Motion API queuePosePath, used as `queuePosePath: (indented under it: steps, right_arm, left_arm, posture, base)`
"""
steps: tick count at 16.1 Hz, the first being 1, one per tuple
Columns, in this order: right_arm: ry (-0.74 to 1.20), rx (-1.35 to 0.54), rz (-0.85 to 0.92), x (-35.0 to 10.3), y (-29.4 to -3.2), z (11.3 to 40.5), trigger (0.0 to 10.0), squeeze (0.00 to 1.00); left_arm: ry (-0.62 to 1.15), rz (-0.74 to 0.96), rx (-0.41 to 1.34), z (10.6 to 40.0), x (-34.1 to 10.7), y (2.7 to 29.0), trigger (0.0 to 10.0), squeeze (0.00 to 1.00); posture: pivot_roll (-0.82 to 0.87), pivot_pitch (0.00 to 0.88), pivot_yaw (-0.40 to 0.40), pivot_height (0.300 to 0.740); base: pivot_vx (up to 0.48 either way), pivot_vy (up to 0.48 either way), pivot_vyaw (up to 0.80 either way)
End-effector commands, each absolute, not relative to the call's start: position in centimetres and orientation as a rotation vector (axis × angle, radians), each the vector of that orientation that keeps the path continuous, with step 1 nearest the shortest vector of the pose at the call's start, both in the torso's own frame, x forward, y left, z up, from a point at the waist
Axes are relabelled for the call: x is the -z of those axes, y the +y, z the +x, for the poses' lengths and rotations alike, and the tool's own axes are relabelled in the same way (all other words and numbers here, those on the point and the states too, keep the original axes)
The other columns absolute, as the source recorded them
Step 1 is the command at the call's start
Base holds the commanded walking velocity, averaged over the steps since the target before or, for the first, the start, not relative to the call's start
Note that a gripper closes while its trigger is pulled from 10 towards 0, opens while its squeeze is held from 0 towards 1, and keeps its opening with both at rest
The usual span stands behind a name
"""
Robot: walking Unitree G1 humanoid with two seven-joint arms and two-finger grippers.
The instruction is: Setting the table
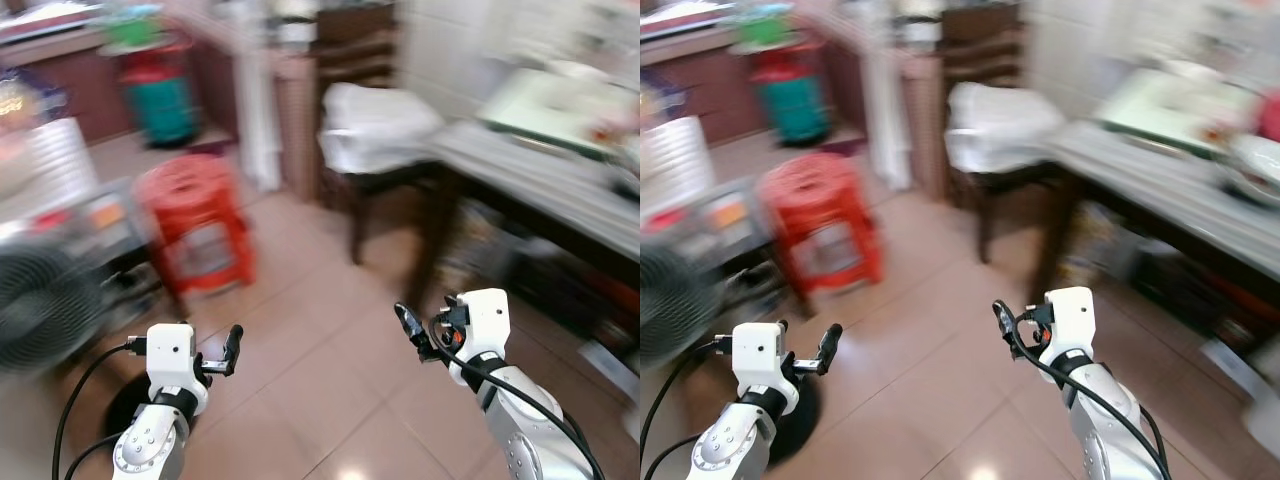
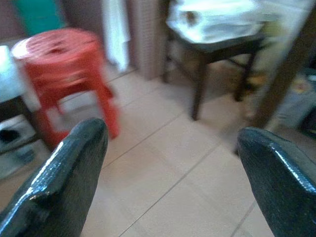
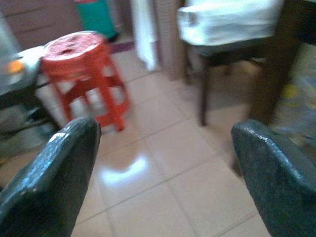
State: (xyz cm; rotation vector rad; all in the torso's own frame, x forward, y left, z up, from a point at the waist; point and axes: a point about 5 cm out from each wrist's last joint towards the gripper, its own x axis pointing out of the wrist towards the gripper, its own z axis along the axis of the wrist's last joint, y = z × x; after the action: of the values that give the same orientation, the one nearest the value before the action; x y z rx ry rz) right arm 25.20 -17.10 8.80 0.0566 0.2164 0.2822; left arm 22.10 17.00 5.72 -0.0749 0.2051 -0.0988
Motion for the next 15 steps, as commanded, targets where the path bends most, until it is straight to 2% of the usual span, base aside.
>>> queuePosePath:
  steps: [1,6,8,15]
  right_arm:
    - [0.212,-0.266,0.049,-9.04,-17.67,25.13,10.0,0.0]
    - [0.211,-0.269,0.053,-9.05,-17.51,25.07,10.0,0.0]
    - [0.211,-0.268,0.056,-9.05,-17.52,25.04,10.0,0.0]
    - [0.216,-0.263,0.06,-8.93,-17.46,24.85,10.0,0.0]
  left_arm:
    - [0.2,-0.08,0.12,22.11,-5.83,16.35,10.0,0.0]
    - [0.211,-0.074,0.114,21.92,-5.61,16.59,10.0,0.0]
    - [0.225,-0.078,0.094,22.0,-5.43,16.73,10.0,0.0]
    - [0.253,-0.095,0.031,22.17,-5.19,17.12,10.0,0.0]
  posture:
    - [-0.09,0.043,0.049,0.74]
    - [-0.09,0.045,0.052,0.74]
    - [-0.09,0.047,0.052,0.74]
    - [-0.1,0.055,0.055,0.74]
  base:
    - [0.319,0.0,-0.77]
    - [0.282,0.0,-0.77]
    - [0.0,0.0,-0.78]
    - [0.0,0.0,0.0]
